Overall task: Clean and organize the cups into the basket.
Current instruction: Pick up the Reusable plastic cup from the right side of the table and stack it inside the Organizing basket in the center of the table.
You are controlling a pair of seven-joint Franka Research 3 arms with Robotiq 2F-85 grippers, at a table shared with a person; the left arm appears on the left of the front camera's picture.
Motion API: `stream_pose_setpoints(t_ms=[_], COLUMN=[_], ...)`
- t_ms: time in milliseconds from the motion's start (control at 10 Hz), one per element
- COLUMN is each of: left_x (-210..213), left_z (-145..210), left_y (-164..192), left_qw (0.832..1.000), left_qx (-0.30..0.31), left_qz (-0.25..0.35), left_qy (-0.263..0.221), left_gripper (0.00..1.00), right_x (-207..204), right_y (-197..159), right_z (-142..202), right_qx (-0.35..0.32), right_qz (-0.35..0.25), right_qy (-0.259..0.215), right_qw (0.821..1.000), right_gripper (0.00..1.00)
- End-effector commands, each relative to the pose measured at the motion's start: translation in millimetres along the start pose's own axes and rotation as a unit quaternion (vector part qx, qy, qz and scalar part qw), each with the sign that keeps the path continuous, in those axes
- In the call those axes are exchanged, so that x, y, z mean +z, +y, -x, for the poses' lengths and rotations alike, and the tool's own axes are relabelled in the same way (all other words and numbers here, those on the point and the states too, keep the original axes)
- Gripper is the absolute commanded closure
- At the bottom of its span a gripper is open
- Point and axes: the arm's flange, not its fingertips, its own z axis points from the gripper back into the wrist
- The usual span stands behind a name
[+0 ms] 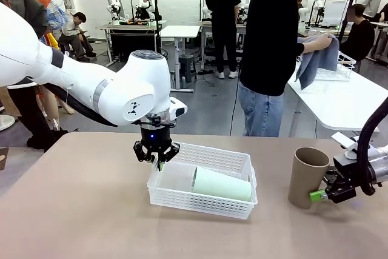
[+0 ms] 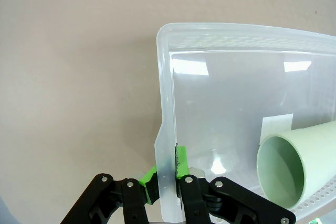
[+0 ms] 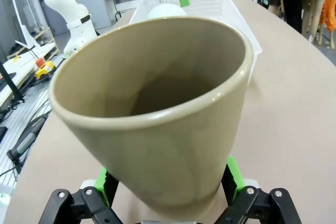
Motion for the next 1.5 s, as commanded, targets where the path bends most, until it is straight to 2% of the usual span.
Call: stream_pose_setpoints(t_ms=[0,200,300,400,500,700,800,900,1200,1300,1400], left_x=[1,1,1,1,1,1,1,1,1,1,1], left_z=[0,0,0,0,0,0,0,0,0,0,0], left_y=[0,0,0,0,0,0,0,0,0,0,0], left_qw=[1.0,1.0,1.0,1.0,1.0,1.0,1.0,1.0,1.0,1.0,1.0], left_qx=[0.0,0.0,0.0,0.0,0.0,0.0,0.0,0.0,0.0,0.0,0.0], left_qz=[-0.001,-0.001,-0.001,-0.001,-0.001,-0.001,-0.001,-0.001,-0.001,-0.001,-0.001], left_qy=[0.0,0.0,0.0,0.0,0.0,0.0,0.0,0.0,0.0,0.0,0.0], left_gripper=[1.0,1.0,1.0,1.0,1.0,1.0,1.0,1.0,1.0,1.0,1.0], right_x=[-13,-26,-29,-30,-31,-28,-29,-28,0,13,24], right_y=[-8,-10,-8,-5,-4,1,5,23,106,124,129], right_z=[-5,-13,-16,-17,-19,-20,-26,-47,-148,-177,-192], right_qx=[-0.004,0.007,0.017,0.018,0.02,0.021,0.026,0.016,0.063,0.073,0.067], right_qz=[-0.012,-0.019,-0.023,-0.027,-0.025,-0.021,-0.021,-0.006,0.011,-0.002,0.005], right_qy=[0.015,0.01,0.013,0.01,0.009,0.005,0.0,-0.005,-0.019,-0.027,-0.034], right_qw=[1.0,1.0,1.0,0.999,0.999,1.0,0.999,1.0,0.998,0.997,0.997], right_gripper=[0.0,0.0,0.58,0.59,1.0,1.0,0.77,0.36,0.36,0.36,0.36])
